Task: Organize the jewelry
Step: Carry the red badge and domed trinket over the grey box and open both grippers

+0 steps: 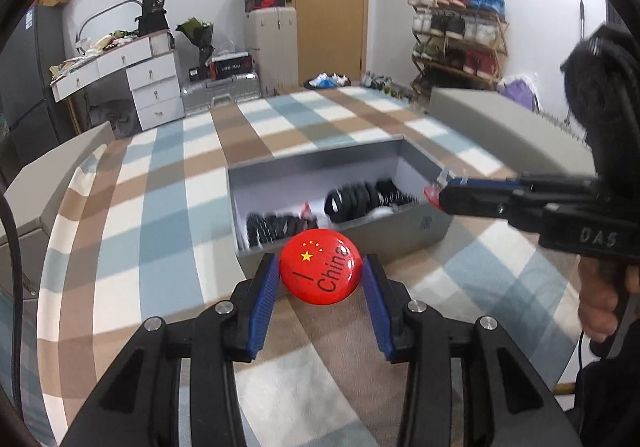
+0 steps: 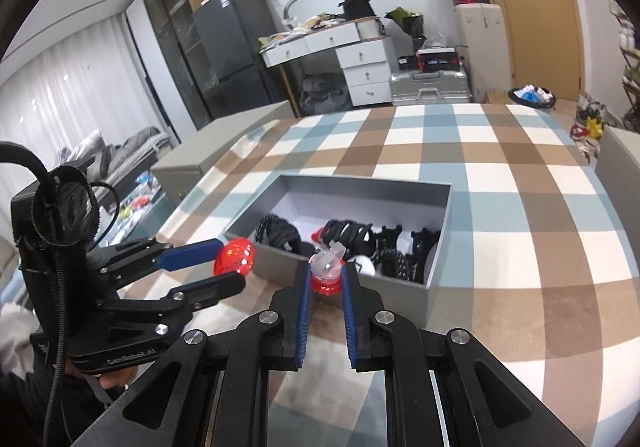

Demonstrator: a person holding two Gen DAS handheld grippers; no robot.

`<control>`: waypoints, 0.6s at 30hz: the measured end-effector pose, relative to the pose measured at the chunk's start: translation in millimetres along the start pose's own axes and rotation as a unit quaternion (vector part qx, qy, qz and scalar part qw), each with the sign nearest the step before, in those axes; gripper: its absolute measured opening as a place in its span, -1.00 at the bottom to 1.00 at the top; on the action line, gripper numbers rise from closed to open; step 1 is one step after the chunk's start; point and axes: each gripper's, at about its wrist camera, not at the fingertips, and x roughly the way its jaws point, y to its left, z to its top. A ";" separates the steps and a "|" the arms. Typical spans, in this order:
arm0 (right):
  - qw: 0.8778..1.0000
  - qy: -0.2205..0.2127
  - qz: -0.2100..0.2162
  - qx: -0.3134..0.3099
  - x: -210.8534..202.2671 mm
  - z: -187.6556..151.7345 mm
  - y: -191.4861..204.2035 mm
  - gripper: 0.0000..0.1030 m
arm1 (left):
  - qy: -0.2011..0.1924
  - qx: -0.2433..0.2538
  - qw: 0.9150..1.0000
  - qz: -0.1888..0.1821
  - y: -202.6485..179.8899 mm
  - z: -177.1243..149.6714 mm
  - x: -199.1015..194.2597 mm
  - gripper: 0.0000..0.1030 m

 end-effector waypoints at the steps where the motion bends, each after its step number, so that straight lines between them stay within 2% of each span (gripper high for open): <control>1: 1.000 -0.003 -0.003 0.003 1.7 2.4 -1.6 -0.73 | -0.004 -0.003 1.000 0.001 1.9 2.5 0.9 -0.29; 8: 0.999 -0.008 0.001 0.038 8.6 6.4 -18.4 -0.73 | -0.028 -0.016 0.999 0.011 8.0 17.6 11.7 -0.29; 18: 0.998 -0.003 -0.001 0.067 15.8 7.0 -35.0 -0.72 | -0.024 -0.029 0.999 0.021 11.8 21.5 34.4 -0.29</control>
